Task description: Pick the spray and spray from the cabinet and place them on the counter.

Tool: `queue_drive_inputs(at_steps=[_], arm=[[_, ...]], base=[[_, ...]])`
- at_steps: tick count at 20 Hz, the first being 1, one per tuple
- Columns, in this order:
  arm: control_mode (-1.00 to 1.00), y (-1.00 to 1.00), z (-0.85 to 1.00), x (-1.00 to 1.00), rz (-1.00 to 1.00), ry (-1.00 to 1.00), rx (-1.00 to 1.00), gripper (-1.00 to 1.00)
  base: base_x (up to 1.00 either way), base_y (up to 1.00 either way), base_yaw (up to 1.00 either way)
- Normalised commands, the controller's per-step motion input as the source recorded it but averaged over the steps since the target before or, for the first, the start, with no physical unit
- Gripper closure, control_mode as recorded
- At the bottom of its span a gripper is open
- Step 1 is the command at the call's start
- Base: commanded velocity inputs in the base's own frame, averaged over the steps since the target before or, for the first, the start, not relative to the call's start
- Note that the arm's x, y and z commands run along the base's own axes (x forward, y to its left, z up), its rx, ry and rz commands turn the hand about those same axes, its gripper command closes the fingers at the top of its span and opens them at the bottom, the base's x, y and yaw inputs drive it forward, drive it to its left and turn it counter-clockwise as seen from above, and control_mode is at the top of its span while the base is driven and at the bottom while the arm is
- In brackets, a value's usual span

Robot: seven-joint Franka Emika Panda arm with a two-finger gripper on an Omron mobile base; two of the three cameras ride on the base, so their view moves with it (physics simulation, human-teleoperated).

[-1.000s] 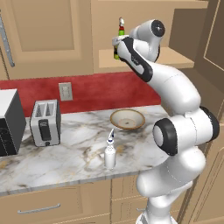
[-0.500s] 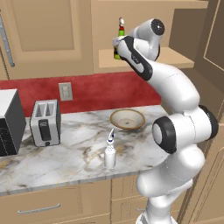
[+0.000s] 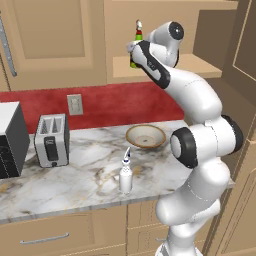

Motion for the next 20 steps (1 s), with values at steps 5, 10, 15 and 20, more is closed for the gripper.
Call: queue_drive_inputs(at_steps=[5,10,15,20], arm=[[-1.00,0.05,-0.01,0.20,0.00,0.00,0.00,-1.00],[-1.00,0.06,-0.03,0.16,0.00,0.02,0.00,-1.00],[-1.00,0.07,-0.03,0.15,0.00,0.03,0.00,1.00],[-1.00,0.02,0.00,0.11,0.00,0.02,0.00,1.00]], base=[[0.00,0.00,0.00],[0.00,0.00,0.00],[0.00,0.00,0.00],[0.00,0.00,0.00]])
